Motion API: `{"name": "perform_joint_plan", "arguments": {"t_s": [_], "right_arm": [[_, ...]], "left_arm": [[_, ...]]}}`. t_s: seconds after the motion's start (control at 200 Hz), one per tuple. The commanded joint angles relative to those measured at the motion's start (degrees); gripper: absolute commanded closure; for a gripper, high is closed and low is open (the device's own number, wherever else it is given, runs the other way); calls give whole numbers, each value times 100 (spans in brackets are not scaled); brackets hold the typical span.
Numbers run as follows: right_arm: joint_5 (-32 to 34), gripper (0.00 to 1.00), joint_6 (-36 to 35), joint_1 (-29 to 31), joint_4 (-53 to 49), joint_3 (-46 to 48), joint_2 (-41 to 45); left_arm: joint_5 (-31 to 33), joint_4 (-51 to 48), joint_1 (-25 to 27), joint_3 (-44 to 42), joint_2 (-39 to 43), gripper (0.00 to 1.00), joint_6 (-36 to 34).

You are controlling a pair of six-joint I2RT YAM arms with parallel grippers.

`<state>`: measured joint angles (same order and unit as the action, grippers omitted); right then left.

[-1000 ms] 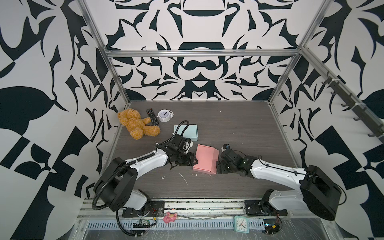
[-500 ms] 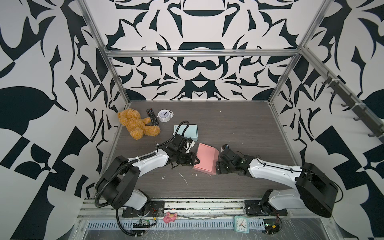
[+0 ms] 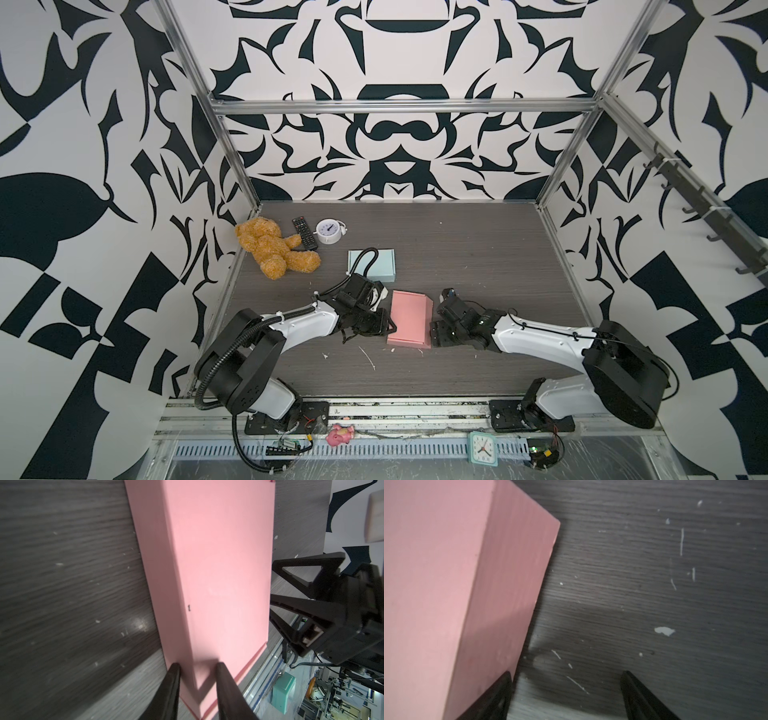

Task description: Fold the paper box

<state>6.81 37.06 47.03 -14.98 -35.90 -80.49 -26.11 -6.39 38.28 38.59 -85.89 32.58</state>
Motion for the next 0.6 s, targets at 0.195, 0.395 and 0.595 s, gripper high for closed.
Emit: {"name": "perform_joint_plan", "arguments": {"t_s": [0.195,0.395,0.595], "right_arm": [[-171,16,113,246,405,-435,-296],[-224,16,131,334,459,-575,-393],[-276,16,238,486,650,-568,-381]], "left_arm": [[-105,111,98,-169,17,68,96],[-146,173,118,-195,19,68,125],[-171,177,140,-214,98,68,159]]}}
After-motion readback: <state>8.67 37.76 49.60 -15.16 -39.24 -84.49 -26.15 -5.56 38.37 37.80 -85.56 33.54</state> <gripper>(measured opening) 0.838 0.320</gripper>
